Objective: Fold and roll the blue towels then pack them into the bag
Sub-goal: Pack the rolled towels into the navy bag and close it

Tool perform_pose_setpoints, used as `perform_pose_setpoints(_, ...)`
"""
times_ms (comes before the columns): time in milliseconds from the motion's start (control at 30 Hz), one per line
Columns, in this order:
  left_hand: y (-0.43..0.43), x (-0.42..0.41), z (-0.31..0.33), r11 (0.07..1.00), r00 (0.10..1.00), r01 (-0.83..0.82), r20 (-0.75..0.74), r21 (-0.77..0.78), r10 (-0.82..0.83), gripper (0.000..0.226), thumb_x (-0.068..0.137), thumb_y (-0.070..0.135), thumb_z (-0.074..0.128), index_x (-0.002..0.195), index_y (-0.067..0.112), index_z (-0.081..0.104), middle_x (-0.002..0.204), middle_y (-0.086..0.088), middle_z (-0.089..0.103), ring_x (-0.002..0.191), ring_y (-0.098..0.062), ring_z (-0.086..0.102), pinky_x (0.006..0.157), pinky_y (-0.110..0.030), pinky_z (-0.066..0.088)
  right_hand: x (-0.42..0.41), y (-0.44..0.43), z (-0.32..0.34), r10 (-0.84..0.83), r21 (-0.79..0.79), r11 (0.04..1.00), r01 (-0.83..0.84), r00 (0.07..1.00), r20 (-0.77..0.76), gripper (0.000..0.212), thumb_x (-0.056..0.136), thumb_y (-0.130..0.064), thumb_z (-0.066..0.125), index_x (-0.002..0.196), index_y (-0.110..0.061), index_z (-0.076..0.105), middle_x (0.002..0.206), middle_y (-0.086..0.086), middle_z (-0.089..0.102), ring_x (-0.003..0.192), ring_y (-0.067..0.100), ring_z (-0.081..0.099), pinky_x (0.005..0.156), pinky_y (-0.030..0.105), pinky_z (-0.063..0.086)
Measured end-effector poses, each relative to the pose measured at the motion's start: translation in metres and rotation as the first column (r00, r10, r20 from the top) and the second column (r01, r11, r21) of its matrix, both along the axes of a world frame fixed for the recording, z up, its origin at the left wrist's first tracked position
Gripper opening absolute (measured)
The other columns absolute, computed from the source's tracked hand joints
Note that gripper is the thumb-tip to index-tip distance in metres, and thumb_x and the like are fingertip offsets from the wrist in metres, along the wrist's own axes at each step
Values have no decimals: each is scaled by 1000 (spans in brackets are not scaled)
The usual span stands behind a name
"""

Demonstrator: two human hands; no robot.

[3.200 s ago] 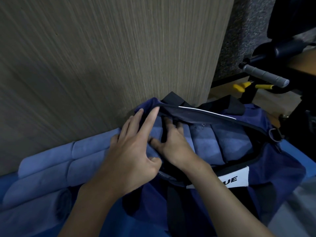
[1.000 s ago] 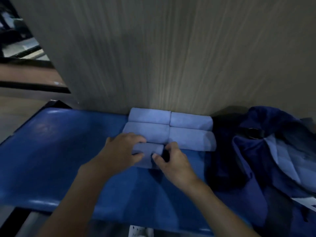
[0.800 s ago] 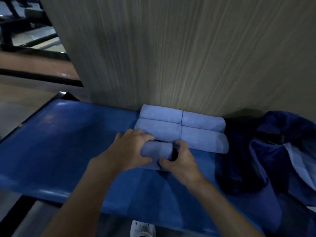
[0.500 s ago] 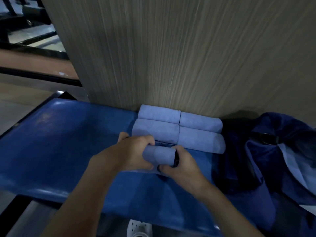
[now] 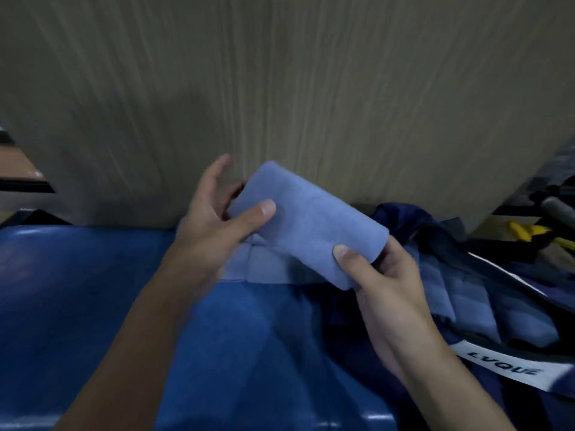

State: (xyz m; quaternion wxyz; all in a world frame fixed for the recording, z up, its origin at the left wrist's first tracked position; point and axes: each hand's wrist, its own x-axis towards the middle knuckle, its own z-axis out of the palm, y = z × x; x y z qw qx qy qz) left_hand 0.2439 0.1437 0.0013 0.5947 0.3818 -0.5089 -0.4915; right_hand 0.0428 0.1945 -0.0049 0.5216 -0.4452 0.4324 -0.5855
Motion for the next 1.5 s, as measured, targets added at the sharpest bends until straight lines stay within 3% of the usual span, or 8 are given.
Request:
perform_pose_setpoints(167, 9, -80, 11, 960, 930, 279, -247, -4, -271, 41, 84, 14, 66, 123, 6, 54, 113, -5, 71, 111, -17, 66, 87, -28, 53, -29, 13, 9, -48, -78, 995, 62, 983, 178, 42, 84, -7, 64, 125, -4, 56, 118, 11, 69, 114, 26, 64, 104, 46, 45)
perform_pose_setpoints(300, 13, -119, 13, 901, 859, 433, -304, 5, -411, 58, 91, 18, 64, 140, -3, 41, 138, -24, 54, 130, -32, 52, 108, -47, 43, -61, 23, 5, -100, -105, 986, 127, 969, 226, 48, 76, -12, 67, 122, -5, 57, 116, 12, 70, 113, 26, 64, 97, 36, 51)
perform_pose_setpoints(500, 11, -167, 11, 918, 886, 397, -264, 5, -382, 50, 90, 20, 62, 131, -5, 49, 128, -26, 60, 123, -35, 58, 105, -49, 45, -119, 32, 5, -209, -129, 971, 204, 978, -26, 55, 66, -35, 84, 110, -22, 55, 106, 0, 69, 99, 15, 66, 76, 23, 55)
perform_pose_setpoints(700, 19, -206, 10, 929, 922, 368, 147, -40, -358, 24, 83, 26, 74, 103, 15, 68, 99, -3, 76, 92, -18, 73, 72, -28, 57, -161, 34, 16, -148, -193, 976, 100, 957, -250, 73, 73, -33, 84, 131, -41, 41, 112, -9, 65, 101, 10, 67, 77, 28, 58)
perform_pose_setpoints(967, 20, -226, 2, 938, 859, 289, 484, -190, -167, 25, 93, 49, 57, 91, 26, 66, 93, 12, 68, 88, -5, 66, 73, -20, 50, -180, 37, 4, -127, -214, 975, 60, 942, -312, 84, 78, -18, 76, 139, -52, 28, 123, -3, 62, 112, 17, 63, 85, 35, 58)
perform_pose_setpoints(1100, -2, -211, -18, 761, 540, 259, 743, -594, 396, 18, 88, 37, 55, 83, 25, 67, 118, 11, 56, 120, -17, 49, 100, -32, 31, -199, 42, 0, -245, -184, 963, 194, 917, -314, 74, 75, -29, 72, 130, -62, 34, 119, 0, 63, 104, 13, 66, 80, 34, 58)
perform_pose_setpoints(1300, -10, -206, -33, 766, 190, 436, 880, -473, 435, 50, 82, 28, 69, 130, 19, 60, 151, 4, 41, 147, -22, 25, 113, -62, 17, -215, 52, -8, -226, -144, 972, 187, 914, -336, 57, 72, -34, 73, 121, -52, 48, 120, -4, 60, 108, 13, 63, 76, 31, 56)
perform_pose_setpoints(1500, -16, -213, -23, 857, 162, 371, 933, -358, 320, 99, 73, 26, 75, 154, 20, 19, 161, 7, 11, 150, -15, 7, 114, -57, 20, -212, 51, -6, -110, -123, 990, 68, 921, -374, 55, 74, -25, 75, 122, -44, 57, 125, -13, 60, 115, 8, 59, 87, 28, 54)
